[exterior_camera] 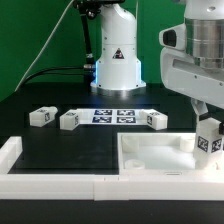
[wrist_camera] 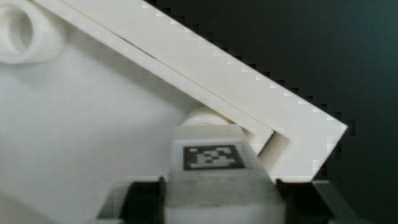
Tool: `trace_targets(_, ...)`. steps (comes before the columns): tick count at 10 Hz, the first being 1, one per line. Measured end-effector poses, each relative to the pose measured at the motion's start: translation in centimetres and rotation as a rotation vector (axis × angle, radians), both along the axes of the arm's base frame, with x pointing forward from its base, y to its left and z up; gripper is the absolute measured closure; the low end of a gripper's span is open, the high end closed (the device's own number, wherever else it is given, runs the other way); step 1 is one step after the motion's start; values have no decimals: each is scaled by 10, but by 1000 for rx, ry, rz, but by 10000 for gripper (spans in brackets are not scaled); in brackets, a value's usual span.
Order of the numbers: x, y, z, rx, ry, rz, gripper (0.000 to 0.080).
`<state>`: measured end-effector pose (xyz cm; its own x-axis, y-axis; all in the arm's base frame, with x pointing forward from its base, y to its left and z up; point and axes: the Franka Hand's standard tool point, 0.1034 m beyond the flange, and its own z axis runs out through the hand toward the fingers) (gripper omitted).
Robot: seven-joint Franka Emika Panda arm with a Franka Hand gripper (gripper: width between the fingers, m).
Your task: Assemble one leg
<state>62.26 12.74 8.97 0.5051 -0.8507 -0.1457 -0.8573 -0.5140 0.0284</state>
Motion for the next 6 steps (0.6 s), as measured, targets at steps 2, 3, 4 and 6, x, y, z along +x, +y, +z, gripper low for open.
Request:
trace_targets(2,0,1,0,4,-4,45,292)
trace_targets(3,-1,1,-1,12,-11,136,292)
trace_targets(4,-1,0,-1,26,-27,280,178)
trace_targets(6,-2,-1,-2,53,-53,536,157)
